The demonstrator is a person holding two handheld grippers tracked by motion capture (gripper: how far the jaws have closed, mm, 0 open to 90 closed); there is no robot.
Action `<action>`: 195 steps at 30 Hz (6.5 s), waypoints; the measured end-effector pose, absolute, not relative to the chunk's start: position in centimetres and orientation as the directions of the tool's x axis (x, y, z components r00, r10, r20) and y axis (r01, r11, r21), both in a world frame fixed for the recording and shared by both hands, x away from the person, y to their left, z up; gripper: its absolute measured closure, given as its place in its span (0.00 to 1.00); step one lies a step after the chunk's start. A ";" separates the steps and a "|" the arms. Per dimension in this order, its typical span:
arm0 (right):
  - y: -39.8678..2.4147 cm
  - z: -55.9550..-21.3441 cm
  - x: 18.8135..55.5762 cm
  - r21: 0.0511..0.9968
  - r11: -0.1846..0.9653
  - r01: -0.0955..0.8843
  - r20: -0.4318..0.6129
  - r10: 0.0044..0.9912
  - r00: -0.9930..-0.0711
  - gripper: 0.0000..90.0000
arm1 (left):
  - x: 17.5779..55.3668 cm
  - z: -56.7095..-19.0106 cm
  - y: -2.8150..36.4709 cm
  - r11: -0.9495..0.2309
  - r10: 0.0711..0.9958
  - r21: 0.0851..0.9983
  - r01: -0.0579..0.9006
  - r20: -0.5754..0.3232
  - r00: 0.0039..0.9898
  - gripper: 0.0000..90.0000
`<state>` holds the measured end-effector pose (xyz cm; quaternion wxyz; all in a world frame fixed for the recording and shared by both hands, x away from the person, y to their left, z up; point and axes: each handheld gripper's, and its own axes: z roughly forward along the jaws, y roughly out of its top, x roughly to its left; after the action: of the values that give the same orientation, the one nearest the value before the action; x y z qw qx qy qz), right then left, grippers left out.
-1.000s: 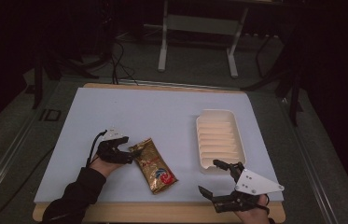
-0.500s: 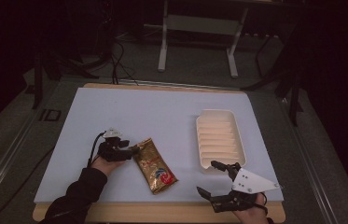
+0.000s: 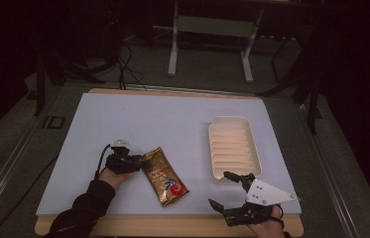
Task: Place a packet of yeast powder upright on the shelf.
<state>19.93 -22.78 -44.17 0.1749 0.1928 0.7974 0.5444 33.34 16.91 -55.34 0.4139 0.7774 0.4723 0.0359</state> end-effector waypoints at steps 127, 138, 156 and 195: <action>-21.3 -39.5 24.8 0.930 0.340 0.138 0.012 0.347 -0.938 0.11 | 20.8 -36.9 8.0 -0.250 0.463 0.968 -0.024 0.141 0.875 1.00; -19.9 -40.1 25.5 0.922 0.360 0.140 0.048 0.255 -0.966 0.37 | 20.5 -36.5 7.4 -0.195 0.448 0.980 -0.039 0.124 0.885 1.00; -19.9 -40.0 26.1 0.885 0.452 0.116 0.071 0.115 -0.991 0.79 | 20.9 -36.8 7.7 -0.199 0.437 0.980 -0.009 0.097 0.894 1.00; -24.6 -36.0 32.5 0.894 0.448 -0.011 -0.092 0.160 -0.983 0.79 | 23.4 -41.5 11.9 -0.108 0.472 0.981 0.164 -0.095 0.876 0.02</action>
<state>32.49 -24.55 -35.97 0.0815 0.0438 0.8468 0.5237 23.36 11.93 -41.52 0.6317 0.7342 0.2166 0.1220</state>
